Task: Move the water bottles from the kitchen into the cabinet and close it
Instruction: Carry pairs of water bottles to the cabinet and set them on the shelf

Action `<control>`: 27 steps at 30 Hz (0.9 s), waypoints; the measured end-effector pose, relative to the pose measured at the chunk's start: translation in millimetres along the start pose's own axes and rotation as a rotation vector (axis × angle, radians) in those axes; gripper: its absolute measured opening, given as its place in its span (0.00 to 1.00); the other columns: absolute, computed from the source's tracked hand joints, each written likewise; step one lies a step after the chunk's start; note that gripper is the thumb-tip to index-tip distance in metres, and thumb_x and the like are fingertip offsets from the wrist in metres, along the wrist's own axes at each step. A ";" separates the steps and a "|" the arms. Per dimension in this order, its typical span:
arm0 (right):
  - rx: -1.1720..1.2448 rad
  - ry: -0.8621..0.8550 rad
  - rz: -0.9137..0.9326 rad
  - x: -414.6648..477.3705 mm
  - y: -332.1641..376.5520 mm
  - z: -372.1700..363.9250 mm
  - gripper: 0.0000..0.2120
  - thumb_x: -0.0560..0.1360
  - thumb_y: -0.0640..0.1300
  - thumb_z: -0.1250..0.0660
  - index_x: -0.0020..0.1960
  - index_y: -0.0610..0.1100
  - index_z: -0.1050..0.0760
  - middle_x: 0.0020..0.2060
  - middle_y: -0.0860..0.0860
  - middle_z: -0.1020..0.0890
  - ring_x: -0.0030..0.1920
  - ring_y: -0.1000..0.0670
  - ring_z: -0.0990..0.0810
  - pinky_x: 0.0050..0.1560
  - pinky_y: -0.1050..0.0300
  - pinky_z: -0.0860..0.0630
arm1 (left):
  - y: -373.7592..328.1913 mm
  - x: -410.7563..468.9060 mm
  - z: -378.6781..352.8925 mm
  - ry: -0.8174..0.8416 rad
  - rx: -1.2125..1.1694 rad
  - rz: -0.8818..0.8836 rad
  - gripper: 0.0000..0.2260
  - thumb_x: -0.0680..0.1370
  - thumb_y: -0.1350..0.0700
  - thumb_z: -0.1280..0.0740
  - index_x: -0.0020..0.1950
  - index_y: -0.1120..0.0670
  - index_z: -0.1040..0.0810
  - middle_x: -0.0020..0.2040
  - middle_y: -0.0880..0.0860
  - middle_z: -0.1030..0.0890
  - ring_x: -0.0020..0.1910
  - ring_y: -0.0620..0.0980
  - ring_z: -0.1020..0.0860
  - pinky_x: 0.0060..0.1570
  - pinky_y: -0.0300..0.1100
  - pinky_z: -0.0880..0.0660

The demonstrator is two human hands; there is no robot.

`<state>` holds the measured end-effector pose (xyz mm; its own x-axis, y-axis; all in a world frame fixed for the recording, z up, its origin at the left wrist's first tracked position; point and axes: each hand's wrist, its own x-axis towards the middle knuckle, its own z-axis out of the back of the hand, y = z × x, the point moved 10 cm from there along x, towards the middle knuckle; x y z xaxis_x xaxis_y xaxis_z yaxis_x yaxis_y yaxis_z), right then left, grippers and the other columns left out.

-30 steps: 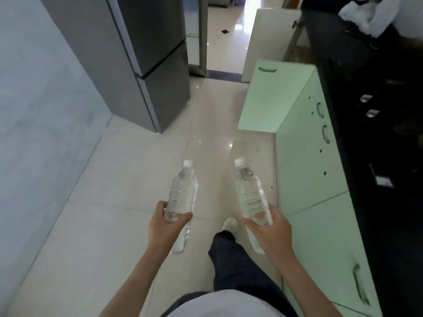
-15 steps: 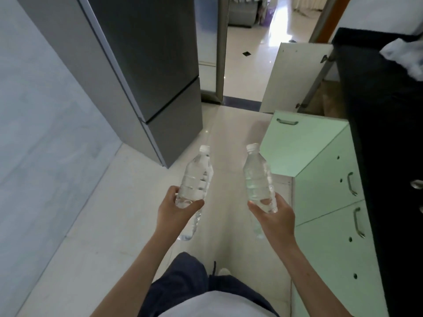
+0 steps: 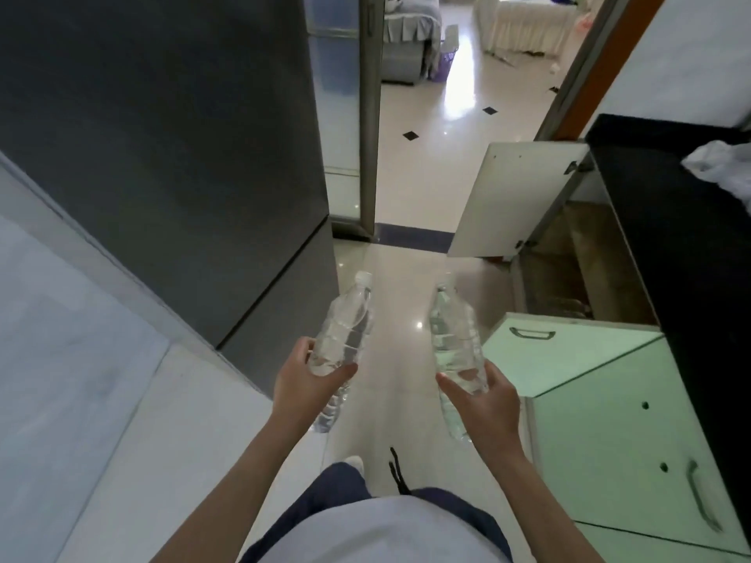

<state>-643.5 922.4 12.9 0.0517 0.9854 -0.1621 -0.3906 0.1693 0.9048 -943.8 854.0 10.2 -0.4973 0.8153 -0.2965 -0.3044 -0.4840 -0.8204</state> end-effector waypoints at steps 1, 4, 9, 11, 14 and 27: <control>0.010 -0.009 0.004 18.7 13.1 -5.7 0.14 0.66 0.48 0.20 0.47 0.48 0.20 0.39 0.51 0.16 0.40 0.50 0.16 0.42 0.49 0.18 | -17.7 26.6 2.9 0.014 0.001 -0.019 0.20 0.67 0.46 0.22 0.50 0.52 0.27 0.40 0.46 0.21 0.36 0.43 0.22 0.31 0.35 0.31; 0.041 -0.031 -0.003 71.2 39.3 -17.1 0.13 0.67 0.47 0.20 0.48 0.50 0.21 0.39 0.52 0.15 0.40 0.52 0.16 0.41 0.51 0.17 | -61.8 95.5 1.7 0.057 -0.026 -0.061 0.27 0.60 0.37 0.25 0.51 0.50 0.27 0.41 0.46 0.19 0.35 0.42 0.20 0.31 0.33 0.29; 0.025 -0.076 -0.092 169.2 36.0 -24.0 0.14 0.65 0.48 0.20 0.46 0.48 0.21 0.38 0.52 0.16 0.37 0.55 0.17 0.41 0.49 0.17 | -88.7 193.0 -44.8 0.120 -0.044 -0.016 0.20 0.66 0.49 0.21 0.48 0.53 0.27 0.41 0.50 0.20 0.37 0.48 0.21 0.32 0.37 0.30; 0.026 -0.087 -0.130 216.7 28.3 -25.0 0.15 0.65 0.48 0.19 0.46 0.47 0.21 0.37 0.51 0.16 0.36 0.53 0.16 0.41 0.46 0.17 | -95.0 229.2 -72.1 0.142 -0.041 0.011 0.17 0.68 0.54 0.22 0.49 0.55 0.27 0.42 0.52 0.20 0.37 0.48 0.21 0.31 0.35 0.30; 0.049 -0.107 -0.164 293.3 29.2 -19.7 0.14 0.65 0.48 0.20 0.46 0.49 0.21 0.38 0.52 0.16 0.37 0.52 0.16 0.42 0.45 0.17 | -122.6 285.6 -110.2 0.173 -0.018 0.028 0.18 0.67 0.52 0.22 0.50 0.53 0.26 0.44 0.51 0.19 0.39 0.49 0.20 0.33 0.39 0.28; 0.093 -0.404 -0.248 505.9 70.6 55.3 0.18 0.69 0.48 0.22 0.56 0.47 0.21 0.44 0.53 0.17 0.41 0.57 0.17 0.33 0.71 0.25 | -323.6 503.4 -256.1 0.439 0.086 -0.134 0.18 0.68 0.50 0.21 0.51 0.48 0.25 0.45 0.46 0.17 0.43 0.45 0.18 0.42 0.44 0.21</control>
<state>-594.1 1433.8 16.6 0.4927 0.8398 -0.2279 -0.2388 0.3823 0.8927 -887.6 1502.5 1.2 -0.0636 0.9206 -0.3854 -0.4180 -0.3752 -0.8273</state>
